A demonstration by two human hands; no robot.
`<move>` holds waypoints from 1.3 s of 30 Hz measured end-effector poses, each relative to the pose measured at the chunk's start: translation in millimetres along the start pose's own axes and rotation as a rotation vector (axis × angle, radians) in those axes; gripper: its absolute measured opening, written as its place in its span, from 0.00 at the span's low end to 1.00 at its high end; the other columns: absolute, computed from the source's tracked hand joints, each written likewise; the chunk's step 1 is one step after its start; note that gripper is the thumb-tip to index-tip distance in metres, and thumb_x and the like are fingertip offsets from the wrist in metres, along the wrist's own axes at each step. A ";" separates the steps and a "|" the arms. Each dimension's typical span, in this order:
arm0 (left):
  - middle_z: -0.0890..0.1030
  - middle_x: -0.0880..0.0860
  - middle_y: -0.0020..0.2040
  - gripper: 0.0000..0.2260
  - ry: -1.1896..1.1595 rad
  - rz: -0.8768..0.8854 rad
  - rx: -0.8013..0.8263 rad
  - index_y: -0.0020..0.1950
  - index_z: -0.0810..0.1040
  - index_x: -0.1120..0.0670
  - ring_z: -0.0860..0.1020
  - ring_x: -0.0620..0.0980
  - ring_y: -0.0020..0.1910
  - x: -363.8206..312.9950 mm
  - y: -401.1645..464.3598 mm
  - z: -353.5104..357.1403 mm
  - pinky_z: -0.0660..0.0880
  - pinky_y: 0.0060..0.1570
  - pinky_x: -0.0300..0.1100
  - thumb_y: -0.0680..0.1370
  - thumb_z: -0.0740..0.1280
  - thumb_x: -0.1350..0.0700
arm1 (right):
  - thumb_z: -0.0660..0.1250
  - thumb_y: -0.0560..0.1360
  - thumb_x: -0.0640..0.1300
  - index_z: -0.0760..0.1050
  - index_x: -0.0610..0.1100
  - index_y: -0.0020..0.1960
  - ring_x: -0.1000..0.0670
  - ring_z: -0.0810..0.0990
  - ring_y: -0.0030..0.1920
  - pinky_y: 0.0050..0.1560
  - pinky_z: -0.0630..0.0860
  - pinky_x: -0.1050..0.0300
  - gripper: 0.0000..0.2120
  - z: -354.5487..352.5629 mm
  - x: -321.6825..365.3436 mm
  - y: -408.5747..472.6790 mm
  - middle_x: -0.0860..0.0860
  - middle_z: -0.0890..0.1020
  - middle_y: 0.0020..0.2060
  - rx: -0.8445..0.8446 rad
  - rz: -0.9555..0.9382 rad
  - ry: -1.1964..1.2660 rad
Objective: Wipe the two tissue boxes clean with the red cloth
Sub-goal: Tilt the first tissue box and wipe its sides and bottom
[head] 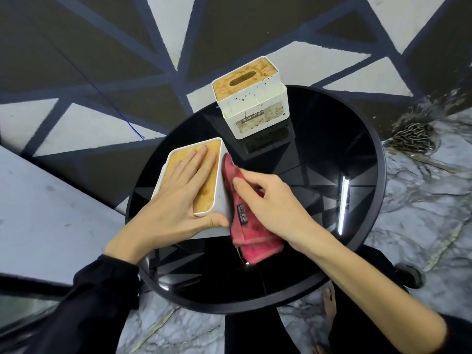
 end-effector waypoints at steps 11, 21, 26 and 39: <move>0.38 0.43 0.86 0.59 0.022 0.002 0.003 0.86 0.41 0.46 0.35 0.37 0.83 3.0 -0.4 1.9 0.38 0.83 0.43 0.65 0.50 0.13 | 0.62 0.84 0.56 0.81 0.60 0.62 0.56 0.79 0.50 0.53 0.74 0.66 0.12 11.8 -1.5 -45.4 0.52 0.78 0.46 0.042 0.008 -0.060; 0.41 0.48 0.87 0.56 0.043 0.048 -0.013 0.87 0.42 0.48 0.38 0.45 0.86 4.4 0.8 3.4 0.45 0.84 0.58 0.69 0.49 0.15 | 0.63 0.85 0.52 0.83 0.51 0.61 0.53 0.78 0.49 0.52 0.75 0.63 0.12 4.8 11.2 -11.5 0.47 0.80 0.44 -0.049 -0.066 -0.105; 0.39 0.47 0.87 0.57 0.048 0.030 -0.003 0.86 0.40 0.47 0.36 0.42 0.85 5.3 1.0 3.1 0.43 0.85 0.56 0.68 0.48 0.14 | 0.63 0.84 0.54 0.80 0.63 0.64 0.54 0.79 0.48 0.51 0.75 0.65 0.12 15.2 9.1 -53.1 0.51 0.77 0.45 0.031 -0.045 -0.051; 0.40 0.47 0.87 0.59 0.027 0.023 0.002 0.87 0.42 0.49 0.36 0.41 0.84 4.0 0.2 2.1 0.41 0.84 0.52 0.67 0.48 0.13 | 0.61 0.85 0.54 0.81 0.47 0.43 0.52 0.75 0.32 0.35 0.72 0.57 0.18 4.2 -1.0 -21.8 0.44 0.82 0.34 0.023 0.091 -0.095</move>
Point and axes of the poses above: each hand's wrist, its own y-axis towards the middle knuckle, its own z-axis out of the palm, x = y × z, the point moved 6 cm from there along y, towards the middle knuckle
